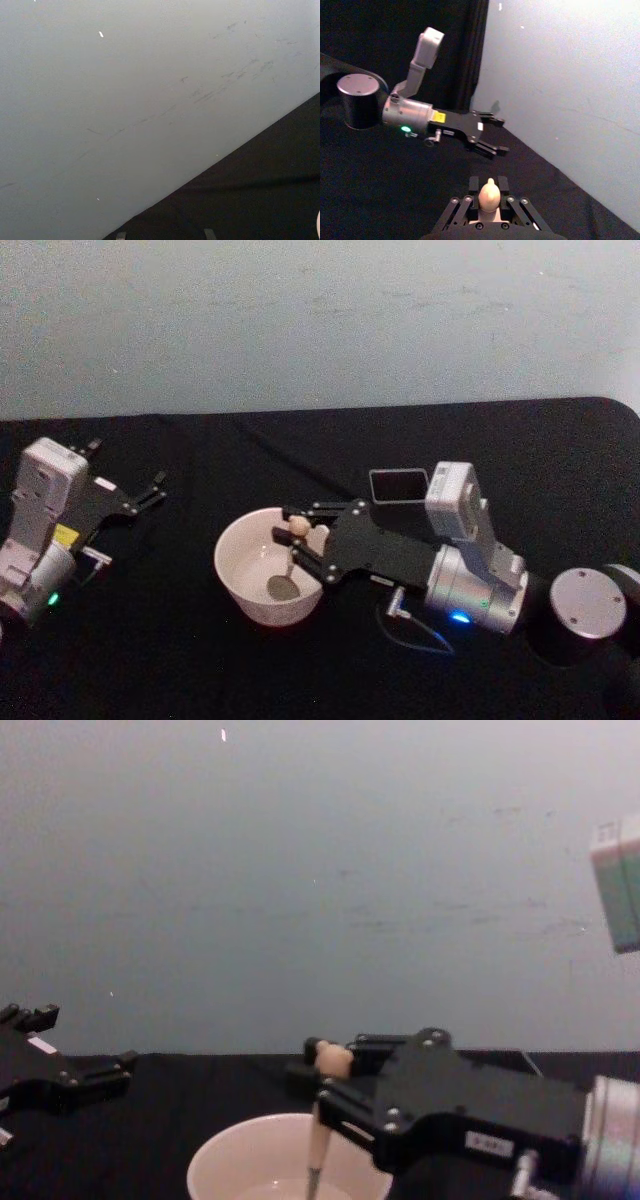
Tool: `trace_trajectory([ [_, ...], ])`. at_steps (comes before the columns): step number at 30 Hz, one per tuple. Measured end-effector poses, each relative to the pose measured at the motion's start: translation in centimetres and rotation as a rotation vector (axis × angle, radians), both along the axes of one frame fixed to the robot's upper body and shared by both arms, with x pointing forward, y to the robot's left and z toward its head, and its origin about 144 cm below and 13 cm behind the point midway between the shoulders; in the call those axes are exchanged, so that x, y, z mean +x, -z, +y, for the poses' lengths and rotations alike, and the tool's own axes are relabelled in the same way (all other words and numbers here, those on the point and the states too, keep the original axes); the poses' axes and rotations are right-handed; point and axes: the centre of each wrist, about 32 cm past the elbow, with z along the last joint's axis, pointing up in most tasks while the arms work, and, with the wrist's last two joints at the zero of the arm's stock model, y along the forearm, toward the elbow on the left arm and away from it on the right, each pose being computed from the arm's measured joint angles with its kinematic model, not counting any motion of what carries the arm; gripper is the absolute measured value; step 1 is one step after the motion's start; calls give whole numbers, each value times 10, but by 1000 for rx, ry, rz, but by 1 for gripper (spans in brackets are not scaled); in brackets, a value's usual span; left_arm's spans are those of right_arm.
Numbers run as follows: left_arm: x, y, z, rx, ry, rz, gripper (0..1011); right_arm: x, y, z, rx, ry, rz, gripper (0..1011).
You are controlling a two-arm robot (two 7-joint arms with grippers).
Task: Pick up the stirring spoon with one hand, stir inside the cup, then place it back in its original position.
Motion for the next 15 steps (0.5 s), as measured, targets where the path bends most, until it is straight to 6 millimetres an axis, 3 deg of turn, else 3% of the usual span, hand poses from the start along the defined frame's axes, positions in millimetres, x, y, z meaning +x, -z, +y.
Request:
trace_trajectory([
  [15,0,0,0,0,0,0,1001,18,3,25,6,29,2,215],
])
